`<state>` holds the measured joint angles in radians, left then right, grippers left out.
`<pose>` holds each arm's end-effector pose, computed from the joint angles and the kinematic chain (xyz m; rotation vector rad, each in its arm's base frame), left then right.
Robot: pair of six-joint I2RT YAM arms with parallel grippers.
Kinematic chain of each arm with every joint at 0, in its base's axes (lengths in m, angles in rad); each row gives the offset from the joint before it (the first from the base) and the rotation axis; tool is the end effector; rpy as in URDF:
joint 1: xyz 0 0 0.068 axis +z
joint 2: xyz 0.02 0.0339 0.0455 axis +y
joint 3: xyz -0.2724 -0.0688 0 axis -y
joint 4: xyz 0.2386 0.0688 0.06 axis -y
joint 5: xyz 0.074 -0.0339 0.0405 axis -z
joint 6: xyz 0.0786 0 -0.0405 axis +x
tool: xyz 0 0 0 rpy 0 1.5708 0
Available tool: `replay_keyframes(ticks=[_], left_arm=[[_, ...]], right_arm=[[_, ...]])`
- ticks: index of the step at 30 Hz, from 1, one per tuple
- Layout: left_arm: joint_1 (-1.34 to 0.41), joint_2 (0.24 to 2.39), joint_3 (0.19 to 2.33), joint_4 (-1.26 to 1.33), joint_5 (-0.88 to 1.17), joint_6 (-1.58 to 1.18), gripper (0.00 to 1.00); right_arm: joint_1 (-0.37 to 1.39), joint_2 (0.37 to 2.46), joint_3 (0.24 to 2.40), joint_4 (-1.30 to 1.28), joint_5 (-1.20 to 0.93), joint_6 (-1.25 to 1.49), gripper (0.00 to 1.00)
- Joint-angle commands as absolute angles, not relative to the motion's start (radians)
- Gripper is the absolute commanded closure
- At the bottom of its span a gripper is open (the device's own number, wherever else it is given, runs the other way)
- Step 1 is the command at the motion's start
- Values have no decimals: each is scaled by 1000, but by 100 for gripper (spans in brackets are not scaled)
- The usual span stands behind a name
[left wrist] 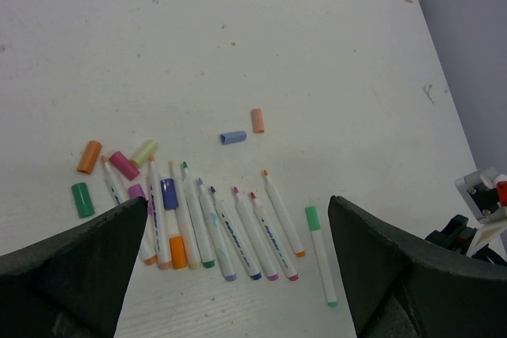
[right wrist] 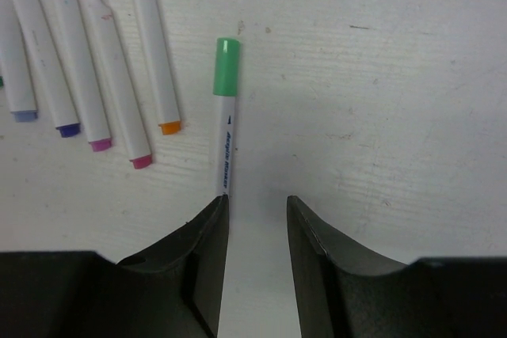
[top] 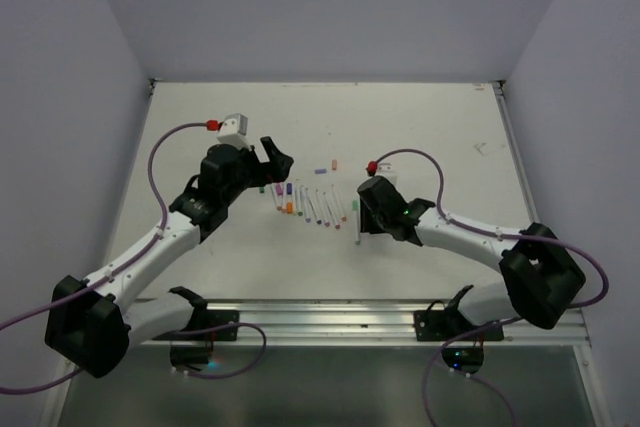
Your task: Open the pen caps
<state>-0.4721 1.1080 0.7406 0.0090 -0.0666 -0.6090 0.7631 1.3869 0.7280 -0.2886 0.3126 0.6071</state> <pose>0.2565 -0.1251 0.2741 -0.1814 1.9766 -0.6513 0.2208 0.1777 0.1619 -0.0672 2.4635 0.2014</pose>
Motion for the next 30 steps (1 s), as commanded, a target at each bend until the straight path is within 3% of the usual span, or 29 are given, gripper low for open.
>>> replay_keyframes(ticks=[1,11,18,22,30], left_arm=[[-468,1111,733,31,-49,-615,0],[-468,1109,726,32,-41,-624,0],[-468,1114,726,43,-17,-640,0],[-468,1121,727,55,32,-670,0],[-500,1229,767,98,130,-807,0]], right_arm=[[765,1403,805,-279,269,580,60],[798,1581,856,-304,235,615,62],[799,1582,827,-331,287,630,76],[796,1549,799,-334,316,614,99],[808,1347,741,-204,322,514,100]])
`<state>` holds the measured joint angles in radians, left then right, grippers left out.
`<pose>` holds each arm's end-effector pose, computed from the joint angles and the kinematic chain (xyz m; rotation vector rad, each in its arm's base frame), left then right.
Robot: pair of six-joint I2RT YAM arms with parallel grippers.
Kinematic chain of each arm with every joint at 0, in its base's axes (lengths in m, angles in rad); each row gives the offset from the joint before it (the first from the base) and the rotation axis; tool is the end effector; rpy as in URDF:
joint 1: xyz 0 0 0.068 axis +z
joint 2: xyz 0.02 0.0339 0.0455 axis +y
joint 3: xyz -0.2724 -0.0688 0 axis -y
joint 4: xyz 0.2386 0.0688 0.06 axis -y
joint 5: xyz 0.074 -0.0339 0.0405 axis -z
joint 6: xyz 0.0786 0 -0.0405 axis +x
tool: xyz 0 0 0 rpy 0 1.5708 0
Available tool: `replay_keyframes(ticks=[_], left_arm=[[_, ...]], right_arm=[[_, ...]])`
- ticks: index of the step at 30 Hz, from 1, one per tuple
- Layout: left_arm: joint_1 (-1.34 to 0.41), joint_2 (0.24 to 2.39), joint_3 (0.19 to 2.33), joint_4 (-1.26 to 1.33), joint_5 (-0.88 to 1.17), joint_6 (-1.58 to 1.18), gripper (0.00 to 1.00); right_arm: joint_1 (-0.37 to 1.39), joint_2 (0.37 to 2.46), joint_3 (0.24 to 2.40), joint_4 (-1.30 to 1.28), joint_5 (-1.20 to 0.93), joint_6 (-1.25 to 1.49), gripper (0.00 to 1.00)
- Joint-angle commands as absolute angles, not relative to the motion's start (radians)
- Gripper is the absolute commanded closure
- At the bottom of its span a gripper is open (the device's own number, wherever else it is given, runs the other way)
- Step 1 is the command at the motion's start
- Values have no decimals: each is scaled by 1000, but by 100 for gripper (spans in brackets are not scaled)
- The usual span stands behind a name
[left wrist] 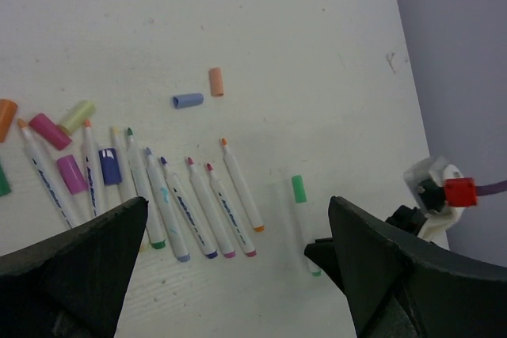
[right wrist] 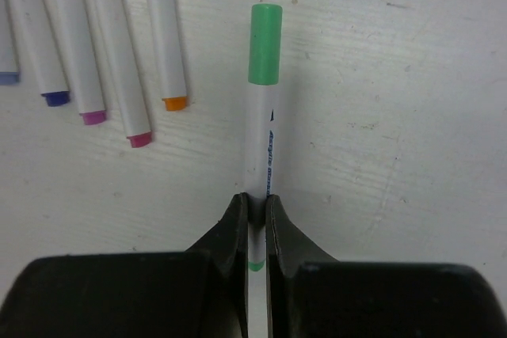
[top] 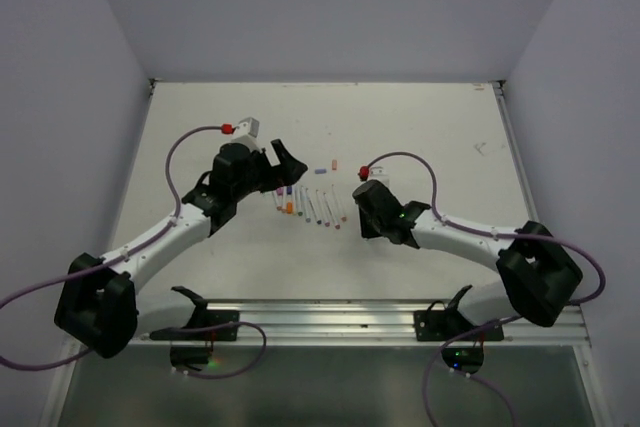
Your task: Open the pen caps
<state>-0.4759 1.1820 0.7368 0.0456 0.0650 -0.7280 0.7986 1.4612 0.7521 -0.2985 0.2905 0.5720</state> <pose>0.2629 -0.1412 0.2577 -0.2158 2.0580 -0.8324 0.2185 0.1921 0.1482 -0.1791 2.5179 0.1761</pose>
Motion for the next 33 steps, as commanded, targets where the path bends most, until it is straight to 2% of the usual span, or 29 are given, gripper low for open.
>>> replay_keyframes(ticks=[1,6,10,14,17,22,23,27,33], left_arm=[[-511,1259,778,104,130,-813,0],[-610,1367,865,118,95,-833,0],[-644,1442,919,146,78,-862,6],[-653,1465,942,169,61,-888,19],[-660,1479,960,169,46,-888,25],[-666,1497,963,176,46,-890,38],[-667,1500,963,179,46,-890,44],[-678,1511,960,184,45,-891,50],[-684,1509,962,187,28,-887,69]], right_arm=[[813,1326,732,-183,316,499,100],[870,1235,713,-48,311,437,100],[903,1189,709,27,310,408,100],[925,1196,719,49,314,384,100],[936,1213,724,60,311,377,100],[956,1226,727,83,302,374,100],[957,1226,729,84,302,373,100],[965,1232,733,92,304,367,100],[969,1241,733,100,301,365,100]])
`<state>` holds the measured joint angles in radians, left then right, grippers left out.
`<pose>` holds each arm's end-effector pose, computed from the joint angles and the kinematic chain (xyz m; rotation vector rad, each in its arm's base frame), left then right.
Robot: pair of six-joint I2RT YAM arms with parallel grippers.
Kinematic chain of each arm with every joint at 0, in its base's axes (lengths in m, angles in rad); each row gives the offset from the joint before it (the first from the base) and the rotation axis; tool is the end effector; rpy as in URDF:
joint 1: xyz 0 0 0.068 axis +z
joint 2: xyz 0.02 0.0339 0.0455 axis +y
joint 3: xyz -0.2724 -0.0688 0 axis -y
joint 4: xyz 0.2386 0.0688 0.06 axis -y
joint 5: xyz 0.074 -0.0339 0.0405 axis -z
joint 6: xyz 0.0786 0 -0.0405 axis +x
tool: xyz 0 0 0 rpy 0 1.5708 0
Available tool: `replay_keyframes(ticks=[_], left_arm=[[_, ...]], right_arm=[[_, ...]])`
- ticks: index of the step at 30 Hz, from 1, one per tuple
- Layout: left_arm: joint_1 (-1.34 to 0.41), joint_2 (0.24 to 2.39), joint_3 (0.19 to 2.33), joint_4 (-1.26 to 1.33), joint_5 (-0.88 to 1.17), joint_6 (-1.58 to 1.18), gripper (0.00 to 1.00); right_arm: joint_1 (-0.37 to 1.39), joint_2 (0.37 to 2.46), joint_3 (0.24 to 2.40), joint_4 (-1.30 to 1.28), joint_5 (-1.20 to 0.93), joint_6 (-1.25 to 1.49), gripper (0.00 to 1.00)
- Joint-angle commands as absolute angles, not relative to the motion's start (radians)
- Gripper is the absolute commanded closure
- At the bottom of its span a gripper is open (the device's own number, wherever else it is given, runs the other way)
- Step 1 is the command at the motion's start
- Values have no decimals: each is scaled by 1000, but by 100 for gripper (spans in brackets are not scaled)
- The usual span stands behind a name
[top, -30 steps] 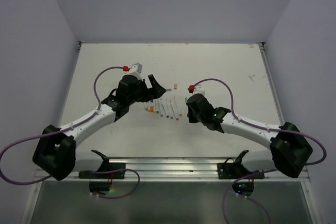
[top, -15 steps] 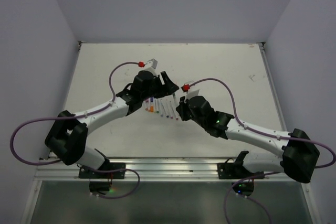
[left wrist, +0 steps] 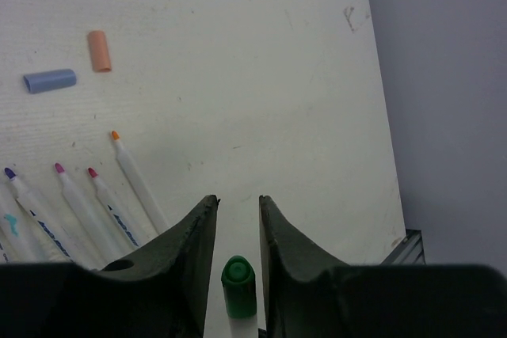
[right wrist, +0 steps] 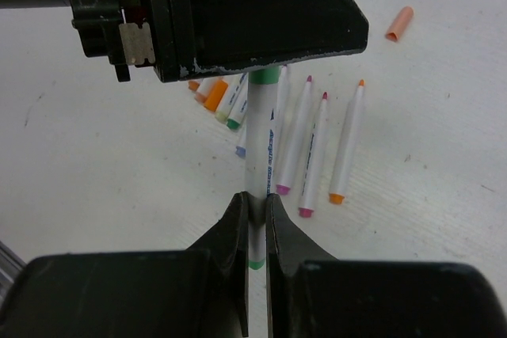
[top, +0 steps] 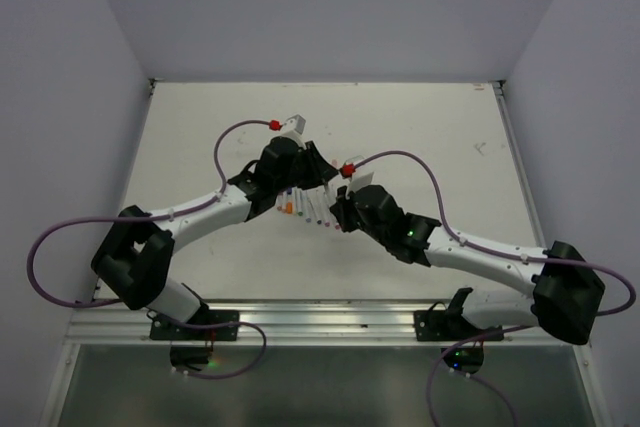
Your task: Open the pen caps
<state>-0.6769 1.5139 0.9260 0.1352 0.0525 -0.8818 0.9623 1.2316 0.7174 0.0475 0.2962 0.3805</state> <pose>0.2885 -0.2371 0.2364 -0.1876 2.1753 -1.0007 0.1902 0.2329 0.2381 -0.4076 2.0186 0.5462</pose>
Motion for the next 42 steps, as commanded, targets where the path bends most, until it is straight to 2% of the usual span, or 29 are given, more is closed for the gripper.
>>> replay_keyframes(ticks=[1,2,4,5,7,10,14,20,38,41,42], left_arm=[[-686,1508,960,187,23,-885,71],[-686,1505,960,189,20,-884,78],[-687,1506,962,189,18,-881,85],[-689,1508,962,192,18,-879,94],[-689,1508,962,192,20,-876,100],[-690,1500,950,210,21,-868,100],[-690,1465,910,259,21,-861,100],[-690,1422,885,299,37,-844,100],[-692,1382,859,333,64,-805,100],[-692,1382,862,336,72,-805,100],[-692,1381,864,334,72,-805,100]], right_arm=[[971,1244,732,101,302,365,100],[971,1244,732,101,301,367,100],[973,1246,730,104,301,367,100],[973,1246,730,104,301,367,100],[974,1247,729,104,304,368,100],[974,1244,724,106,302,379,100],[973,1243,704,121,288,403,78],[971,1258,704,137,305,408,64],[969,1299,782,164,341,344,66],[969,1307,792,164,342,337,68],[969,1310,793,164,341,336,72]])
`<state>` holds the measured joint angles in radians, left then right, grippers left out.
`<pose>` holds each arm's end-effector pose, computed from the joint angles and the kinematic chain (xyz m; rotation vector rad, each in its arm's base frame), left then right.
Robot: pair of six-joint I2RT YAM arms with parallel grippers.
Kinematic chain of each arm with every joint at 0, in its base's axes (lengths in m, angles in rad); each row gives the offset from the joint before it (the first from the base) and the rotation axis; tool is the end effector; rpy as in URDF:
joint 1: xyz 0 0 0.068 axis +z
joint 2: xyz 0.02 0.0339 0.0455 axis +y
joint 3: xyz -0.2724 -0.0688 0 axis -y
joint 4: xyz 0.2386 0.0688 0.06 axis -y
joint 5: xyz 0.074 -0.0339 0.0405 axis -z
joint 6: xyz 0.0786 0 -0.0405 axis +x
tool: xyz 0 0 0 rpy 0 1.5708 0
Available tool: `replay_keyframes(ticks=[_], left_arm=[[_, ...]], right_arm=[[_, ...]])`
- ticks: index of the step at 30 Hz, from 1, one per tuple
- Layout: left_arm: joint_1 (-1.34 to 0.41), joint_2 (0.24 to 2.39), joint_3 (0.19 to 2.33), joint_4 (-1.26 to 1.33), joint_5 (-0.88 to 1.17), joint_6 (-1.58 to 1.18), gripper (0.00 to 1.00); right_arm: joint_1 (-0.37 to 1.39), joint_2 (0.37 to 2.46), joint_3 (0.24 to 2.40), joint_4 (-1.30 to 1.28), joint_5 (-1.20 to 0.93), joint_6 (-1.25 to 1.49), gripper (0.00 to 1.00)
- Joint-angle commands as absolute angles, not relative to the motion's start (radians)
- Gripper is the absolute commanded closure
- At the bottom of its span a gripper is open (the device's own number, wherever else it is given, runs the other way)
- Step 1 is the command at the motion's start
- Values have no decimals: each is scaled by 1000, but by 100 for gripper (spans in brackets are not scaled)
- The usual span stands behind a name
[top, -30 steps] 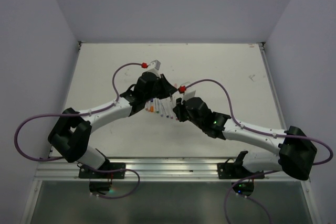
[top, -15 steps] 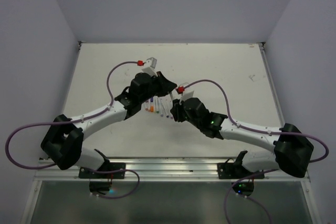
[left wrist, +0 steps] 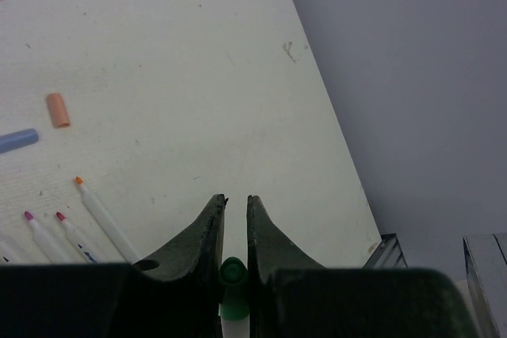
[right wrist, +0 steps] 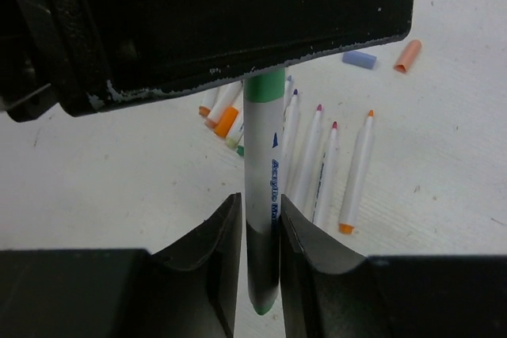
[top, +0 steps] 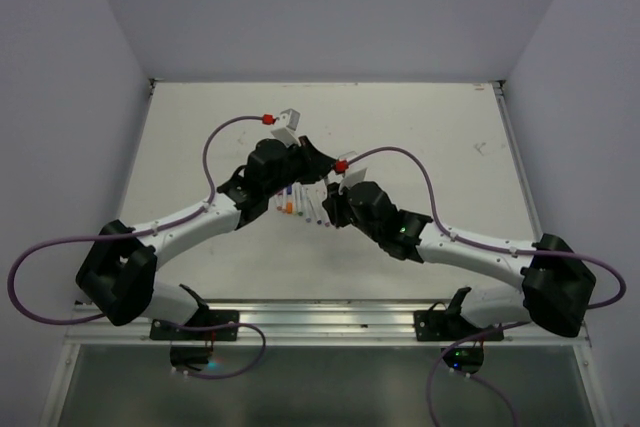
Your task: Open the pen caps
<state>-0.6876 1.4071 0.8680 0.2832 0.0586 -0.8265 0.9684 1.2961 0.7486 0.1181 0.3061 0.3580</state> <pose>0.2742 -0.2312 0.2727 -0.0925 1.9742 -1.0897 0.1988 0.2474 0.2407 -0.4145 1.9785 0.5505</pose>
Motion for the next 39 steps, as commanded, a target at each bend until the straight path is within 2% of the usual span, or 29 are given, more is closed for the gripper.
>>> replay_keyframes(ticks=[1,4,7,26,39], left_arm=[[-692,1381,865,334,71,-804,100],[-692,1379,873,333,71,-802,100],[-692,1371,890,333,60,-798,100],[-649,1295,1244,360,-219,-667,100],[-477,1292,1546,374,-304,-609,100]], right_arm=[[969,1312,795,166,341,334,74],[969,1318,792,170,336,331,91],[969,1321,782,170,333,327,100],[971,1281,640,186,302,314,100],[973,1279,565,173,255,322,100]])
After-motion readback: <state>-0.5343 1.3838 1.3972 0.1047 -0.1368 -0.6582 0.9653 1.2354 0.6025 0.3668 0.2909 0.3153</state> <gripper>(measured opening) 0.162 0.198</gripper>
